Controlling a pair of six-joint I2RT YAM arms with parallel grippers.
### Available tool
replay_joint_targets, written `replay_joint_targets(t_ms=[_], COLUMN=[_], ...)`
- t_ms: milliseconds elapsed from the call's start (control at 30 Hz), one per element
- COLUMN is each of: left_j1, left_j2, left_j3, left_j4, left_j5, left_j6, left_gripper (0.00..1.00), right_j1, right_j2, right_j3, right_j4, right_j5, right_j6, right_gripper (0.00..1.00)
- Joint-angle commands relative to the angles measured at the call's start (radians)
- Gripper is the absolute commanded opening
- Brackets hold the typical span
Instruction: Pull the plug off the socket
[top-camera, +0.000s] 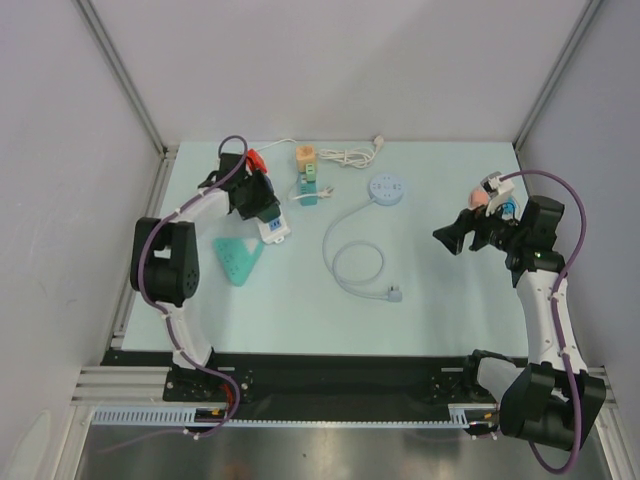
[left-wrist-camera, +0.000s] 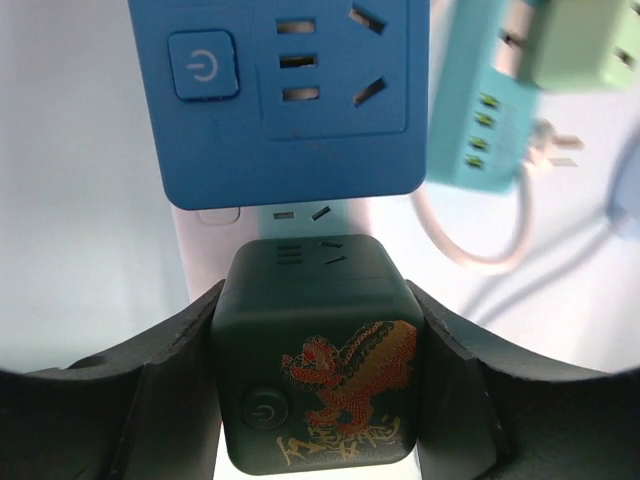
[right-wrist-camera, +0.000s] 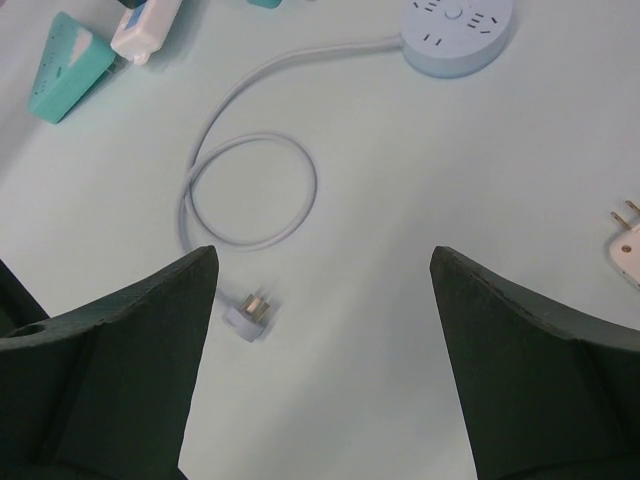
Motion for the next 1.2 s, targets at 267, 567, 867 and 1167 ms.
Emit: replay_joint_targets(t_ms=[267,567,867,1167], left_j1=[-0.039,-0.131,-0.363,-0.546], left_j2=[-0.311,-0.485,-0.618,-0.667], left_j3=[-0.329,-0.591,-0.844,-0.872], left_j4=[0.476,0.748,0.927,0.945], left_j5=[0.278,0.279,0.047,-0.198], left_j6=[-0.096,-0.253,-0.405,-0.528], left_gripper=[0.00,0.00,0.00,0.00], right_j1=[0.094,0.324,0.640,0.785], right_j2=[0.051,0.171,0.229,0.339], right_j3=[-0.029,-0.076,-0.104,-0.061], right_j4=[0.063,0.210,0.368,0.328], right_j5=[-0.115,-0.146,0.227,0.318], right_j6=[0.036,0.204,0.442,0.445], right_gripper=[0.92,0.91,0.94,0.95])
